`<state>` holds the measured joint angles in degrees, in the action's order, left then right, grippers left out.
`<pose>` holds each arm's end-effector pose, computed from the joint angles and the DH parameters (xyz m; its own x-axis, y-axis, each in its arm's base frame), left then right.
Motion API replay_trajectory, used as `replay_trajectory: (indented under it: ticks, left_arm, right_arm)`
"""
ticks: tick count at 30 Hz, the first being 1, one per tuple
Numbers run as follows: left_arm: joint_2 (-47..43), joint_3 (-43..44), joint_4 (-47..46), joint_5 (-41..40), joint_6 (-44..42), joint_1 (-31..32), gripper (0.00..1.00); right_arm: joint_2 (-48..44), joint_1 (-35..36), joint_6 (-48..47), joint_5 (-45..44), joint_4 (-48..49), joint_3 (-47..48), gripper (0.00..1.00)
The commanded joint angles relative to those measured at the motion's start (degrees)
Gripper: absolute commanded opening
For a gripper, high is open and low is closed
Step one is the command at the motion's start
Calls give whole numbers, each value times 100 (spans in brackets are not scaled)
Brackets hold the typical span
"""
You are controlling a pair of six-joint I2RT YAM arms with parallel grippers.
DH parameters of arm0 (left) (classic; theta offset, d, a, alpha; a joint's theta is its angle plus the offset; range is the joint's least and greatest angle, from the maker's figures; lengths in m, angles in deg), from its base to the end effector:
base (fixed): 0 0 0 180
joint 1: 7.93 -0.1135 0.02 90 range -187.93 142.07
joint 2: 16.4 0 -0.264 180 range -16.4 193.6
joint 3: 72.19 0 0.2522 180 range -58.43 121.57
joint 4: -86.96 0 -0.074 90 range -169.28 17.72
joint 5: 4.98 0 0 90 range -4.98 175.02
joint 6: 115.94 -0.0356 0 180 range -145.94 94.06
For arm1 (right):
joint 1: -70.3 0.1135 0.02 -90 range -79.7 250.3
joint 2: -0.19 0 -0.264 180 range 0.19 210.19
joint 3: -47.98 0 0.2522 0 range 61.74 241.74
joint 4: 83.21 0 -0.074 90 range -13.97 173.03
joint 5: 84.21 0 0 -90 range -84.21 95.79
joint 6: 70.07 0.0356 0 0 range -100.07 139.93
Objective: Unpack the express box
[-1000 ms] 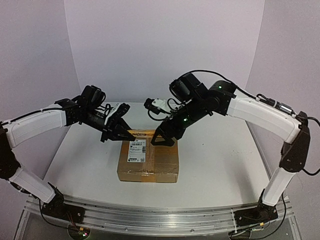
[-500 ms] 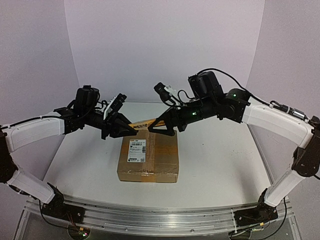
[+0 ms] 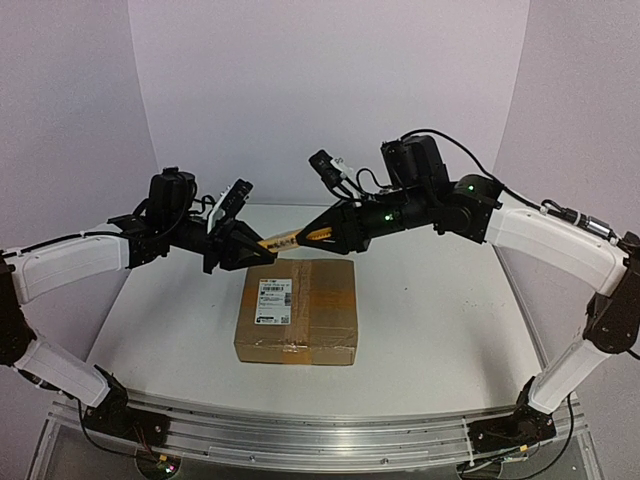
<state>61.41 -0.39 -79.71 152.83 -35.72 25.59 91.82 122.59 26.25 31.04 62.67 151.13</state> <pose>0.2299 -0.1918 0.3162 -0.1129 0.1518 -0.9819 0.9702 -0.1962 -0.1419 0.2159 0.3041 0.3869 -0.3389 -0.2756 -0.8996 -0.9247 0.2737 0.2646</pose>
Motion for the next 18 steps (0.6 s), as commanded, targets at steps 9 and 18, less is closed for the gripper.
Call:
replay_trajectory:
  ticks: [9, 18]
  left_arm:
    - [100, 306, -531, -71, 335, 0, 0]
    - [216, 707, 416, -596, -1016, -103, 99]
  right_arm:
    - [236, 91, -98, 119, -319, 135, 0]
    - [-203, -13, 410, -1341, -478, -130, 0]
